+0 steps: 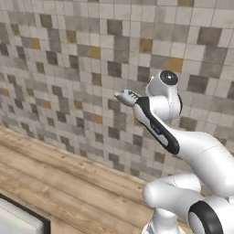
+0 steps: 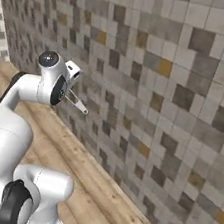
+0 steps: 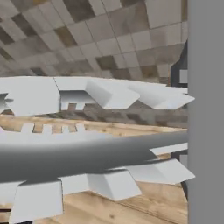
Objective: Take the tongs from the drawer on the right and place them on the dining counter next to the tray containing the hot dog.
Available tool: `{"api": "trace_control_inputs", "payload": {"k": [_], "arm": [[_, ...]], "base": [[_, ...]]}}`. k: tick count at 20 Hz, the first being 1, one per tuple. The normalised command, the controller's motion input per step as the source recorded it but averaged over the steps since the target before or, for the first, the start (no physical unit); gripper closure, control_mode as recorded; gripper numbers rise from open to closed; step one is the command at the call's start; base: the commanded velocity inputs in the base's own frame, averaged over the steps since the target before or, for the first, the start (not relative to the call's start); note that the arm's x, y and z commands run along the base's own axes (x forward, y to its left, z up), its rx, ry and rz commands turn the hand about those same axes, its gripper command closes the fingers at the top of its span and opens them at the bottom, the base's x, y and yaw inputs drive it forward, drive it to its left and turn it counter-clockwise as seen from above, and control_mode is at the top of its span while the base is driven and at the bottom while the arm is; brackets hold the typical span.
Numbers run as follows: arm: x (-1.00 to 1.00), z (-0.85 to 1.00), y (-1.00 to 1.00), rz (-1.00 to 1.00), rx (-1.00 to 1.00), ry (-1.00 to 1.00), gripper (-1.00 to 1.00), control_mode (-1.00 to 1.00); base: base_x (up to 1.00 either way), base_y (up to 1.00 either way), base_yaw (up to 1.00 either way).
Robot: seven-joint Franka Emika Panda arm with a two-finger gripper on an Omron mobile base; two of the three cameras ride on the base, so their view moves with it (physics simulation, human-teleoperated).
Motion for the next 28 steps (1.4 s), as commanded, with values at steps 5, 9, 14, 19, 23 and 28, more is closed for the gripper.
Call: {"api": "trace_control_inputs", "payload": {"k": [5,9,14,19,23,28], "arm": [[0.00,0.00,0.00,0.00,0.00,0.00,1.00,1.00],[0.00,0.00,0.00,0.00,0.00,0.00,1.00,1.00],[0.00,0.00,0.00,0.00,0.00,0.00,1.00,1.00],[0.00,0.00,0.00,0.00,0.00,0.00,1.00,1.00],[0.00,0.00,0.00,0.00,0.00,0.00,1.00,1.00],[0.00,0.00,0.00,0.00,0.00,0.00,1.00,1.00]], "base": [[0.77,-0.01,0.91],[0.57,-0.36,0.74],[0.00,-0.77,0.21],[-0.04,-0.80,0.19],[0.00,-0.39,0.27],[0.40,-0.31,0.47]]}}
